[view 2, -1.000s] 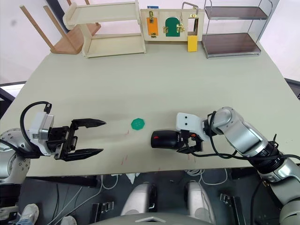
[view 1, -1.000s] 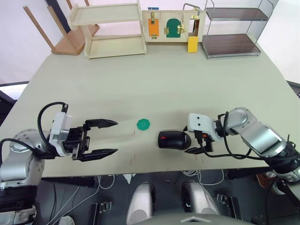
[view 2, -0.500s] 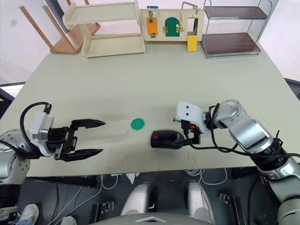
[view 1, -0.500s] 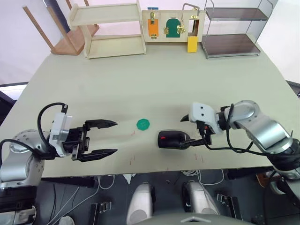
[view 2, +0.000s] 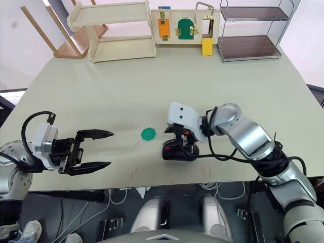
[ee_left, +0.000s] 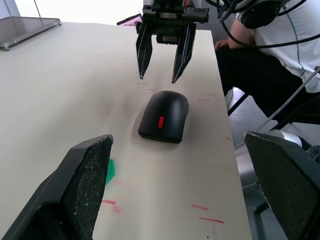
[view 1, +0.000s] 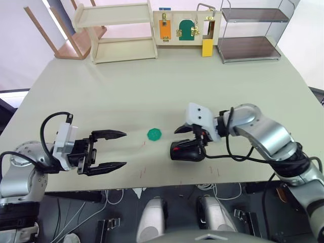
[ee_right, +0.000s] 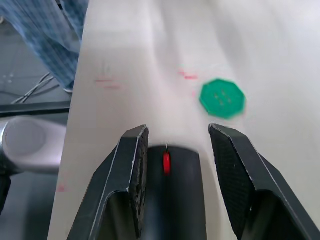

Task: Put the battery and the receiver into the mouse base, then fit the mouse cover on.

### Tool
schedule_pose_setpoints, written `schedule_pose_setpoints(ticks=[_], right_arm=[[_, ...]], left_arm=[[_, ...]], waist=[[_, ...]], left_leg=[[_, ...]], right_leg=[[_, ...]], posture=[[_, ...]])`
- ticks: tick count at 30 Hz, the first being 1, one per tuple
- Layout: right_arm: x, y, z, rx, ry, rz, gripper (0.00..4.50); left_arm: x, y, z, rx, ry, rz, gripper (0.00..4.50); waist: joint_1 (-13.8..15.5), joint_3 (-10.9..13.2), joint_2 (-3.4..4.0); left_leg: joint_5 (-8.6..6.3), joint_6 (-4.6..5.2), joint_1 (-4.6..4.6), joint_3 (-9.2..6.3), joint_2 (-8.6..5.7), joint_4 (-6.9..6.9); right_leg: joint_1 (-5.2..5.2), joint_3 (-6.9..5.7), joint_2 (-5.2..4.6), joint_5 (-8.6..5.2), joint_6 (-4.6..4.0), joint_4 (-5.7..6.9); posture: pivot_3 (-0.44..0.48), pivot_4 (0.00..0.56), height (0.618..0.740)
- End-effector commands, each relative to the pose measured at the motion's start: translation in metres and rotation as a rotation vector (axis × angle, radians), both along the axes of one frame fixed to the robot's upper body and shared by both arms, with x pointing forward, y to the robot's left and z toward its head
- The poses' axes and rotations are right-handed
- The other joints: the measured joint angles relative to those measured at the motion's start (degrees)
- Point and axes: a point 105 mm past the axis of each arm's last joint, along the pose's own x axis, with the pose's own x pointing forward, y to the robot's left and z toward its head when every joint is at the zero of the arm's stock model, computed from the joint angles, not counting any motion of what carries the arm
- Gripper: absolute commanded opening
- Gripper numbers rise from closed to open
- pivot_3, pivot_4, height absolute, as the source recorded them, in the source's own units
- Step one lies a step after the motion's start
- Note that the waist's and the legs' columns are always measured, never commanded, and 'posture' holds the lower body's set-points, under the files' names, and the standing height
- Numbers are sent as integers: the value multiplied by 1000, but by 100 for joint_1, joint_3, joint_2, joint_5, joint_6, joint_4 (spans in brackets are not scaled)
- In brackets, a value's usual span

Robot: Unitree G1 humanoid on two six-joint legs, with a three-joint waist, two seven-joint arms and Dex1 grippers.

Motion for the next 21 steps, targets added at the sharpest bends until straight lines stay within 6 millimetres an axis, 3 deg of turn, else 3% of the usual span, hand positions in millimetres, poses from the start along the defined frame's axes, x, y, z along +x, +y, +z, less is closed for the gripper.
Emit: schedule_pose_setpoints(ticks=[1,14,21], right_arm=[[0,8,2,-17,-39,8,2034],[7,22,-29,-180,-15,-24,2034],[9,20,-49,-241,21,-50,2034]], left_arm=[[-7,2,6,13,-33,-43,4500],[-8,1,6,13,-34,-41,4500],[-7,1,6,13,-37,-38,4500]], waist=[[10,0,0],[-3,1,0],[-6,0,-1]], left_leg=[[0,0,0,0,-1,0],[0,0,0,0,-1,-2],[0,0,-1,0,-1,-3]], right_leg=[[0,-1,-2,0,0,0],[-2,-3,-3,-2,-2,1],[-4,-4,-3,-3,-4,3]], posture=[[0,150,740],[0,150,740],[0,150,740]])
